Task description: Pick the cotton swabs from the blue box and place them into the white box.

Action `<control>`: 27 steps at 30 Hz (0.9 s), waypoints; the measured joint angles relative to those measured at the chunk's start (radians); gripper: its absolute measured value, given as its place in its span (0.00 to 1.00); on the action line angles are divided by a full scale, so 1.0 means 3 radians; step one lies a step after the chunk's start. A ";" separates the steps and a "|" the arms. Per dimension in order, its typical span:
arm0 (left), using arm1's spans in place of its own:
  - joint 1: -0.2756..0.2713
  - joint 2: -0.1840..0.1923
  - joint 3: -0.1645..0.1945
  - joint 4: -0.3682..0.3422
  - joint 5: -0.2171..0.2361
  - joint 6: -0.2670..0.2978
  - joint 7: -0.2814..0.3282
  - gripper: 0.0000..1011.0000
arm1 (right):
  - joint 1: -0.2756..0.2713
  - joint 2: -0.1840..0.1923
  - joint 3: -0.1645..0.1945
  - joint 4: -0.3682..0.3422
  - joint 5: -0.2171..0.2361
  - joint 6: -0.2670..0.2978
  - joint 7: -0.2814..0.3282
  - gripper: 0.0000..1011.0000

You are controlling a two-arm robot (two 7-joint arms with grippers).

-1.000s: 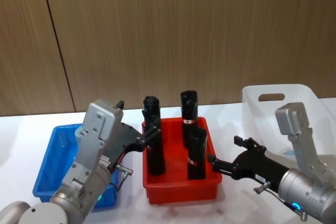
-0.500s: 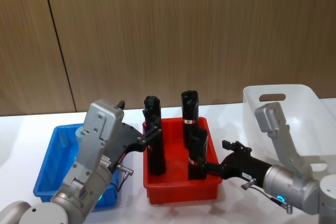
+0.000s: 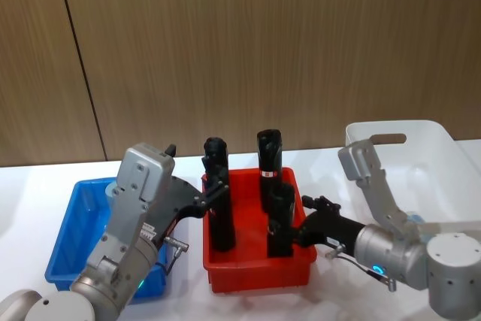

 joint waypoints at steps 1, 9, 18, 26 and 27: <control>0.0000 0.0000 0.0000 0.0000 0.0000 0.0000 0.0000 0.99 | 0.0021 -0.0011 -0.0005 0.0031 -0.0007 -0.0006 0.0000 0.99; 0.0000 0.0000 0.0000 0.0000 0.0000 0.0000 0.0000 0.99 | 0.0182 -0.0096 -0.0043 0.0267 -0.0064 -0.0062 -0.0002 0.99; 0.0000 0.0000 0.0000 0.0000 0.0000 0.0000 0.0000 0.99 | 0.0285 -0.0147 -0.0071 0.0412 -0.0115 -0.0081 -0.0002 0.90; 0.0000 0.0000 0.0000 0.0000 0.0000 0.0000 0.0000 0.99 | 0.0318 -0.0160 -0.0084 0.0443 -0.0136 -0.0071 0.0015 0.64; 0.0000 0.0000 0.0000 0.0000 0.0000 0.0000 0.0000 0.99 | 0.0318 -0.0160 -0.0084 0.0443 -0.0136 -0.0071 0.0015 0.64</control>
